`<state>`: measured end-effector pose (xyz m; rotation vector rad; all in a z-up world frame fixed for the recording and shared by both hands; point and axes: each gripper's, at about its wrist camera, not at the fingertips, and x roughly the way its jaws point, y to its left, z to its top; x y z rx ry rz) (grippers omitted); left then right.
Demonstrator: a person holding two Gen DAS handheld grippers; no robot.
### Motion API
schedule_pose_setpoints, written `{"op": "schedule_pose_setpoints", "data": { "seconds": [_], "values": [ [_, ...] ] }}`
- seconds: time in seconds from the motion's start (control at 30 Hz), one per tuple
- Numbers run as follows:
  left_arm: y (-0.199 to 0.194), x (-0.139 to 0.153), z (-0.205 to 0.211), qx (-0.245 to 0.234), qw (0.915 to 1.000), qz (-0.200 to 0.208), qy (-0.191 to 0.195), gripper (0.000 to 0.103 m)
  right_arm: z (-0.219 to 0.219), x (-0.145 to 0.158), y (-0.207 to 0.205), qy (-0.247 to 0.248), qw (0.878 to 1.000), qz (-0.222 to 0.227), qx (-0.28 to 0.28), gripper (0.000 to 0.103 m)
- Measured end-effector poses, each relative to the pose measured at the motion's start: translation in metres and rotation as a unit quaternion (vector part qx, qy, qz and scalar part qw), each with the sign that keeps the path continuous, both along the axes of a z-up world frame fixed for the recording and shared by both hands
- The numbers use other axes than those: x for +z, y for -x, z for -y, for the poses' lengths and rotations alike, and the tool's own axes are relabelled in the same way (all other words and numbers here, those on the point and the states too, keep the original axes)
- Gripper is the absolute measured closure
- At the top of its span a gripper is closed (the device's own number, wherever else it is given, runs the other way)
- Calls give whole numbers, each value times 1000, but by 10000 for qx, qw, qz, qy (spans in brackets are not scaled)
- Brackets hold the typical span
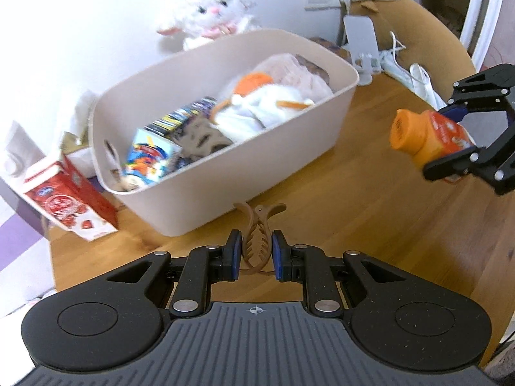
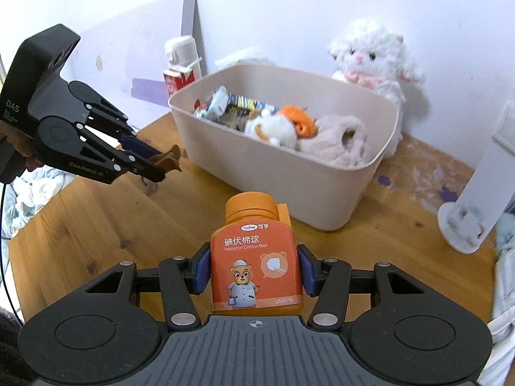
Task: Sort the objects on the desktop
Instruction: 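Lift both held items up over the beige basket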
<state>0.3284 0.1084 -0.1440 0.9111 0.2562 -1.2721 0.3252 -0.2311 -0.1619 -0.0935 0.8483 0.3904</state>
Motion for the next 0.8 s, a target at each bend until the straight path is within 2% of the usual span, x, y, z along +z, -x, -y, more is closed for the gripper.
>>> {"op": "schedule_pose_setpoints", "data": {
  "seconds": [0.43, 0.7, 0.8],
  "values": [
    [2, 55, 1, 23, 9975, 190, 684, 83, 19, 54, -7, 11, 9969, 731, -285, 51],
    [0, 86, 23, 66, 9942, 329, 1019, 83, 27, 81, -36, 69, 9923, 1169, -415, 51],
    [-3, 91, 36, 146, 9933, 259, 1115, 83, 27, 88, -53, 135, 9915, 1238, -368, 51]
  ]
}}
